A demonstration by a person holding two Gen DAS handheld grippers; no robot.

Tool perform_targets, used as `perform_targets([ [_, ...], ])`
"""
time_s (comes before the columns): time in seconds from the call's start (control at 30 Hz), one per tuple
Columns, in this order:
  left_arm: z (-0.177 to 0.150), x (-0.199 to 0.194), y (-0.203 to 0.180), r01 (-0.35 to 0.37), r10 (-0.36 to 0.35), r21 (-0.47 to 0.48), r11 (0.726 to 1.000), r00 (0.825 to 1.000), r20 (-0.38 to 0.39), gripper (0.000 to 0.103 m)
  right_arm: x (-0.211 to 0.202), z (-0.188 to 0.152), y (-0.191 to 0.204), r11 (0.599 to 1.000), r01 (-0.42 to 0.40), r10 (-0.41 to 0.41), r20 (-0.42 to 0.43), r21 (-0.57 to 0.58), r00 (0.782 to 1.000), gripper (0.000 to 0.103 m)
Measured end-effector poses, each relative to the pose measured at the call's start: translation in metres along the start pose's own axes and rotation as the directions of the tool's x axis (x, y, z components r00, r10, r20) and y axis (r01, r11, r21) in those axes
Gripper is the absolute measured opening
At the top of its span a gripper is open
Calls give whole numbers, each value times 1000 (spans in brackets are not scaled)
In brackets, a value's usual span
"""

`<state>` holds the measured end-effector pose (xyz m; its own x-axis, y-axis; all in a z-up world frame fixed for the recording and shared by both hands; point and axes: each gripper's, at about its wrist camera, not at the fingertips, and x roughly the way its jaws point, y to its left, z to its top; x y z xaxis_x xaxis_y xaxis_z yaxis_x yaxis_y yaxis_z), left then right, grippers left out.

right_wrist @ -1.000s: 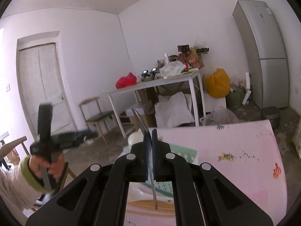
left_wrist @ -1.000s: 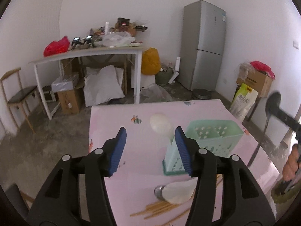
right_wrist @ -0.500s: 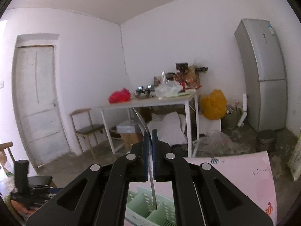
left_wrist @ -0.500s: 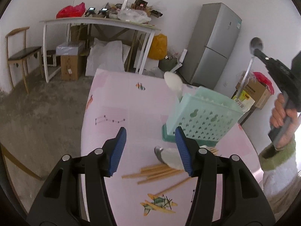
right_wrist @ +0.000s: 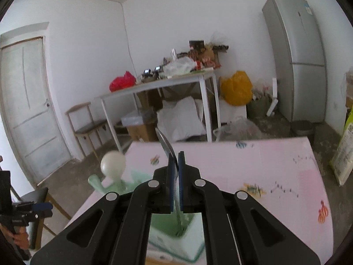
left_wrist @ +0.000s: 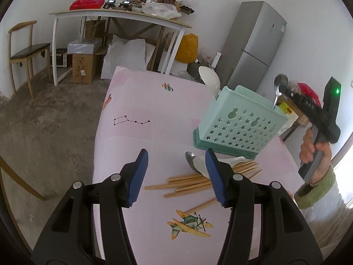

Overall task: Organize utensils
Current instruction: 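Insert the metal spoon into the green holder and open the right gripper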

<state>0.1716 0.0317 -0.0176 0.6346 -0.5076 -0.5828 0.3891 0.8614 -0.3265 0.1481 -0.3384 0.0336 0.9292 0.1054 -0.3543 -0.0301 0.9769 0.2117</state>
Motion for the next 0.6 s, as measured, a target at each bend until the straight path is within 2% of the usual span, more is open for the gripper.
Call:
perform_targets([
  [0.13, -1, 1, 1, 9, -10, -14, 1000, 1000, -10, 51, -10, -11, -3, 1000, 24, -23, -26, 12, 999, 8],
  [0.2, -2, 1, 0, 14, -14, -13, 1000, 1000, -14, 51, -19, -14, -4, 999, 32, -32, -26, 19, 999, 13],
  [0.37, -2, 0, -3, 20, -20, -13, 1000, 1000, -15, 51, -45, -15, -7, 998, 53, -54, 22, 45, 998, 38],
  [0.6, -6, 1, -10, 24, -24, -17, 1000, 999, -25, 51, -82, -20, -8, 995, 53, -58, 66, 82, 996, 45],
])
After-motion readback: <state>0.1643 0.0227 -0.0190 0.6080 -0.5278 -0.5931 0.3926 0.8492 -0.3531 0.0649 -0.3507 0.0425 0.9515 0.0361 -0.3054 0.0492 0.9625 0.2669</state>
